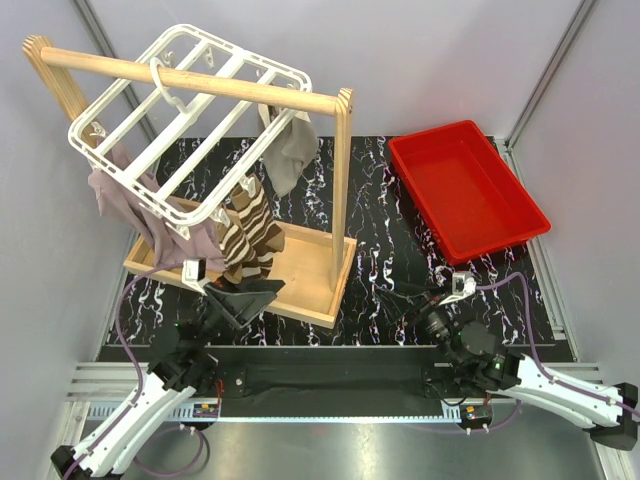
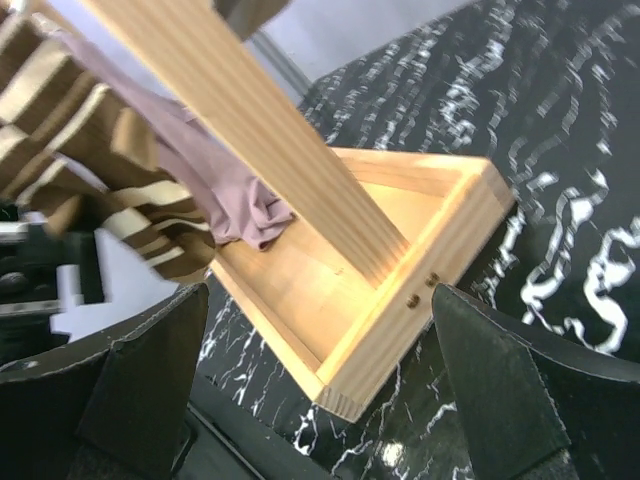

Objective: Clip the socks to the hanger
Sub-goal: Reset both arms

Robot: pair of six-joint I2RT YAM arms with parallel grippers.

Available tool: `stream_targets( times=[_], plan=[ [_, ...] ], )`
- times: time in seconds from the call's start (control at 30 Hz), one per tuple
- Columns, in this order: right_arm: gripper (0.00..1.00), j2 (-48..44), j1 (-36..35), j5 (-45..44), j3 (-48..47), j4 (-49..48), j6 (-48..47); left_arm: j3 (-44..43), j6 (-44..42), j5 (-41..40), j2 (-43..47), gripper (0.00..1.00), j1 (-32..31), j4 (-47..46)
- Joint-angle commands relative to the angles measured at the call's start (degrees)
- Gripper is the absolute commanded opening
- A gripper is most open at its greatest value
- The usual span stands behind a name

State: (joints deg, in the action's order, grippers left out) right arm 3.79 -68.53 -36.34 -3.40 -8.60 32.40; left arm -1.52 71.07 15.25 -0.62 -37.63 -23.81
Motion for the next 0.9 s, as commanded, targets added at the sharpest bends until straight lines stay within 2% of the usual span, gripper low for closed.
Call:
stream_targets(
  times=[0.0,0.07,0.13,0.27,0.3,0.37,0.47,0.6,0.87],
  plan=[
    [1.0,-3.0,0.2,-8.9,3.3,5.1,11.6,12.0,0.6,4.1,7.4,0.98,-0.2,-11.5],
    [1.0,-2.7,0.1,-10.9,3.3,13.6,21.8,11.6,0.0,3.8,6.3,0.98,-0.2,-7.8],
    [1.0,-2.9,0.1,-11.2,3.2,15.9,24.6,11.5,-0.8,3.3,5.8,0.99,-0.2,-5.2],
    [1.0,-2.8,0.1,-13.8,3.2,27.8,39.9,10.7,-3.2,1.1,6.5,0.99,-0.2,5.0],
    [1.0,-2.8,0.1,-14.2,3.2,28.9,40.9,10.7,-3.5,0.4,7.8,0.99,-0.1,6.3],
    [1.0,-2.8,0.0,-13.8,3.2,27.4,38.1,10.4,-3.8,-0.5,9.8,0.99,-0.2,10.4],
    [1.0,-2.5,0.1,-12.8,3.2,26.5,33.9,10.4,-5.3,-0.7,9.0,0.99,-0.2,11.7],
    [1.0,-1.2,0.0,-13.3,3.2,31.4,34.2,10.2,-6.7,-2.1,9.6,0.99,-0.2,15.3],
    [1.0,-2.1,0.0,-14.6,3.2,28.7,34.0,10.1,-6.6,-3.2,9.6,0.99,-0.3,16.4]
  ],
)
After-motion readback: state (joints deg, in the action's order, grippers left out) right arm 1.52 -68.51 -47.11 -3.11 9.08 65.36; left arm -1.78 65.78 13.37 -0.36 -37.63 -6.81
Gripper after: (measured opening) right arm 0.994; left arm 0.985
